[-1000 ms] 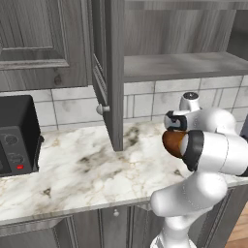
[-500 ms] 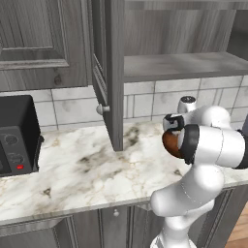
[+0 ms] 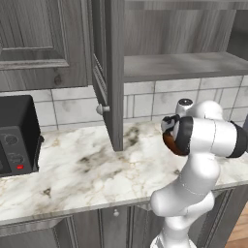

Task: Open the cabinet. Pick the mango and orange from the cabinet and place them into the bowl. Then close the cabinet.

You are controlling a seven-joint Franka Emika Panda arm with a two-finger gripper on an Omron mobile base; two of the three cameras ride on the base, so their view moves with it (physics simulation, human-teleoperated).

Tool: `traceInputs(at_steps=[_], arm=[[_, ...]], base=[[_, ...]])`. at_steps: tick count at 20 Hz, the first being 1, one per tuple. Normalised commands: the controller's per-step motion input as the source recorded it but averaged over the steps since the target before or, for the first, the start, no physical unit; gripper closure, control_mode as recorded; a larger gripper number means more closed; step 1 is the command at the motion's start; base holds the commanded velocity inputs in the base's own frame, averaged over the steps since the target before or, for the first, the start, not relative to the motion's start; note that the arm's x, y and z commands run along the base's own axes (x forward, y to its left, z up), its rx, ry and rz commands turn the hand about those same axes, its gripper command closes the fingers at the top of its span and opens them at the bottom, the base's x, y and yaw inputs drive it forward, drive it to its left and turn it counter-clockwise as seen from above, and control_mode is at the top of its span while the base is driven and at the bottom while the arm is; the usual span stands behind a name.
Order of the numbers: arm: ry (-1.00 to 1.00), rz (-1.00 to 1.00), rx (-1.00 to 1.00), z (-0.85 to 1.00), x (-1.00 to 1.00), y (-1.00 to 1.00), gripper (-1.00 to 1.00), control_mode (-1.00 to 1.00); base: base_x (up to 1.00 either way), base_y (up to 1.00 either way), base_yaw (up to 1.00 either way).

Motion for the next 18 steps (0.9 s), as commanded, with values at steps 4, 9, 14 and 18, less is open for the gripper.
traceInputs(at_steps=[4, 9, 14, 18], arm=[[0.0, 0.0, -0.01, -0.32, 0.04, 0.0, 1.0, -1.0], [0.0, 0.0, 0.0, -0.07, 0.0, 0.0, -1.0, -1.0], [-0.01, 0.0, 0.0, 0.02, 0.0, 0.0, -1.0, -1.0], [-0.06, 0.0, 0.0, 0.22, -0.07, 0.0, -1.0, -1.0]], base=[[0.0, 0.0, 0.0], [0.0, 0.0, 0.0], [0.0, 0.0, 0.0], [0.0, 0.0, 0.0]])
